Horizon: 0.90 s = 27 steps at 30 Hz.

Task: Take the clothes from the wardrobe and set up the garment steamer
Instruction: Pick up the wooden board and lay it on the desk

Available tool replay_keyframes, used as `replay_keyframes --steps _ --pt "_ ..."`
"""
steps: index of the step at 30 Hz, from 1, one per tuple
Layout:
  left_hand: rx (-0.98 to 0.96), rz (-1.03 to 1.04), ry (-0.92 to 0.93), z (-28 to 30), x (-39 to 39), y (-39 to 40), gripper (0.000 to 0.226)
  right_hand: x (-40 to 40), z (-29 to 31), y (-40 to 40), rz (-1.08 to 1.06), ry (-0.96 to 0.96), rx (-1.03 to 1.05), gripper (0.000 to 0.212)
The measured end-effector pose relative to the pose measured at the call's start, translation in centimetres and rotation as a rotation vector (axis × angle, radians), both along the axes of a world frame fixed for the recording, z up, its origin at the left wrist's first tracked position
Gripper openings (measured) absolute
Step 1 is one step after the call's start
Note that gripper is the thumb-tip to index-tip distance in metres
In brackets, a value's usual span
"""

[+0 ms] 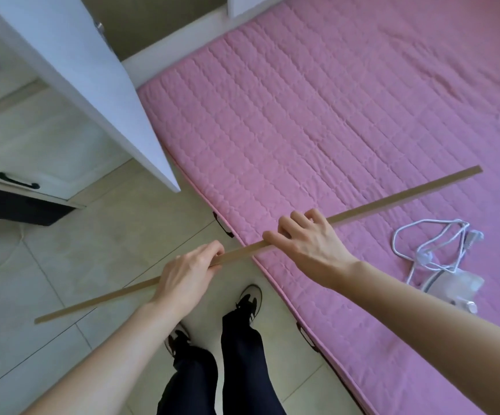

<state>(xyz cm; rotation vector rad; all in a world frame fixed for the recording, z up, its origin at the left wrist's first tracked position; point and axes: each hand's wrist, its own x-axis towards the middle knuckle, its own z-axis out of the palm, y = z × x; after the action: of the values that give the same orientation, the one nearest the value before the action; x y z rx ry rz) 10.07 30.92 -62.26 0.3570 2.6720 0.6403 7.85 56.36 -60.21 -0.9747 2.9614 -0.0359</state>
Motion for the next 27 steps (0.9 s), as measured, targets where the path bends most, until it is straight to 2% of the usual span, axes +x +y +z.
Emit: replay_keyframes --steps 3,7,10,15,20,27 --pt "-0.038 0.006 0.048 2.5 1.4 -2.8 0.017 1.3 2.1 -2.9 -0.019 0.052 -0.051 0.034" --pt "-0.137 -0.028 0.203 6.1 3.8 -6.4 0.015 3.6 5.3 -6.5 -0.08 0.025 -0.103 0.039" --pt "-0.141 -0.038 0.322 8.6 5.6 -9.2 0.009 5.4 7.6 -9.4 -0.122 0.0 -0.131 0.041" --pt "-0.177 -0.043 0.462 12.4 9.4 -14.5 0.011 9.0 11.9 -14.3 -0.133 0.025 -0.201 0.034" --pt "-0.193 -0.003 0.503 15.6 14.0 -19.4 0.014 12.9 14.8 -19.4 -0.135 0.03 -0.234 0.03" --pt "-0.178 0.115 0.423 19.5 19.6 -26.5 0.014 16.7 17.1 -27.0 -0.077 0.019 -0.259 0.028"
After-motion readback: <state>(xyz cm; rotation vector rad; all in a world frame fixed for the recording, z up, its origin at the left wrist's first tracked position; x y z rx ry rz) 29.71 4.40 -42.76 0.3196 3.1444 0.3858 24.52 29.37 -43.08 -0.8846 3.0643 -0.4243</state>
